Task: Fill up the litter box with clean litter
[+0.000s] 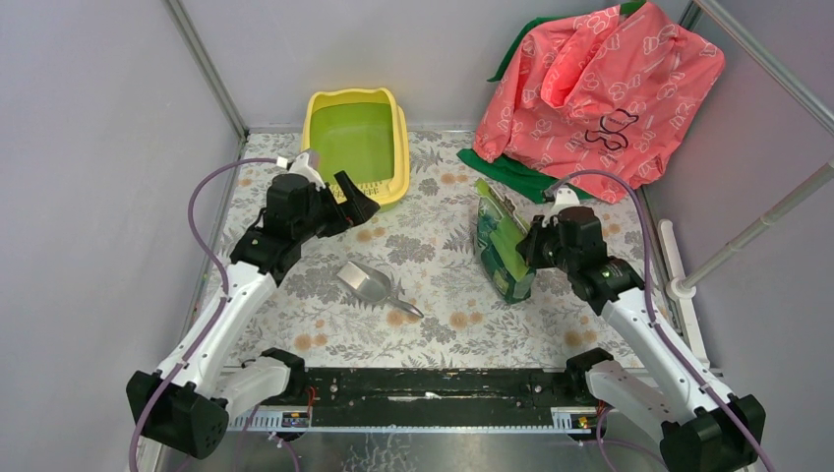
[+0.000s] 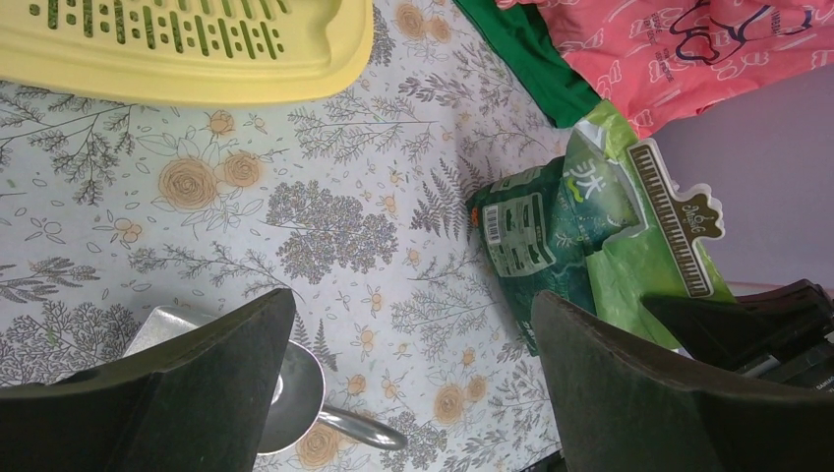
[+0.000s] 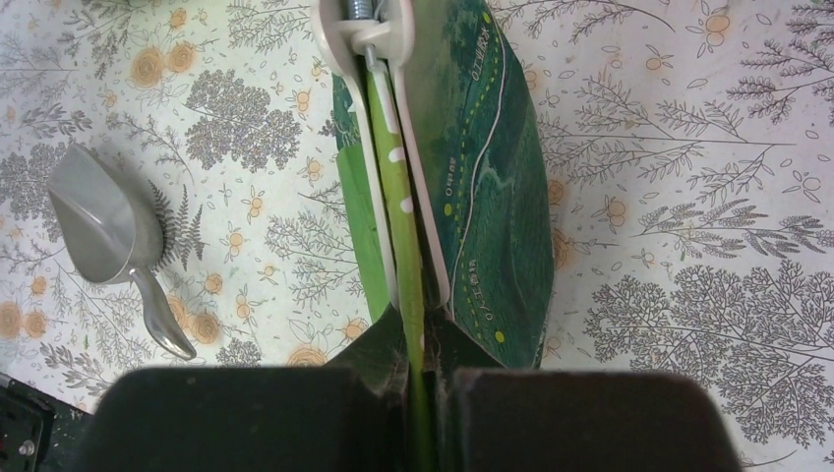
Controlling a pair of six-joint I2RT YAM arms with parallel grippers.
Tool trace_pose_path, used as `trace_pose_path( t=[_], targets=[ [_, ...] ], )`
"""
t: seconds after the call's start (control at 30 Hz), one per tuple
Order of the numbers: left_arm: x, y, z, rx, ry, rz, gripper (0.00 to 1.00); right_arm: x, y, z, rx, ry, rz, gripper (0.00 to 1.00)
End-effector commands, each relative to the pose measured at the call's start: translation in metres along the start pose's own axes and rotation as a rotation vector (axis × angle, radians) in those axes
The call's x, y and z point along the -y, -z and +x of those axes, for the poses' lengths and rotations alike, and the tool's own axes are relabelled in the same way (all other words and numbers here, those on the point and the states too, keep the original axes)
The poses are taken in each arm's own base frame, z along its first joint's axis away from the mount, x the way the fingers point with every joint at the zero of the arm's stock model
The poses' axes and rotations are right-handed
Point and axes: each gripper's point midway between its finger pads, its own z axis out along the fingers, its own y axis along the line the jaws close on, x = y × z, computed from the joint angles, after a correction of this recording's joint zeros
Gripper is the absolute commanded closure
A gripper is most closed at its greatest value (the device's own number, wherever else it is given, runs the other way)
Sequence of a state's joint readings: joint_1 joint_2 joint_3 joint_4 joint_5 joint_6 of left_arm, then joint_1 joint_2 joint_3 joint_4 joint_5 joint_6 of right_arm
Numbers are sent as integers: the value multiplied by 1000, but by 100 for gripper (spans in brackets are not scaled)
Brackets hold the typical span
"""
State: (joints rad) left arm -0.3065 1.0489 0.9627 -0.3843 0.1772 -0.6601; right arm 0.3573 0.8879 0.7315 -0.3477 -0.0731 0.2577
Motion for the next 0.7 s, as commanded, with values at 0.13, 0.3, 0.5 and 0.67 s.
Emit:
trace_pose_path(
  t=[0.13, 0.3, 0.5, 0.67],
  targets=[
    [3, 11, 2, -8, 9, 15, 1, -26, 14, -63, 161, 26, -74, 94],
    [0, 10, 11, -29, 10, 20, 1, -28, 14, -60, 143, 40, -89, 83],
    [0, 16, 20, -37, 5, 46, 1, -27, 12, -46, 108, 54, -96, 66],
    [0, 15, 25, -44, 8, 62, 1, -29, 13, -44, 91, 70, -108, 61]
  ],
)
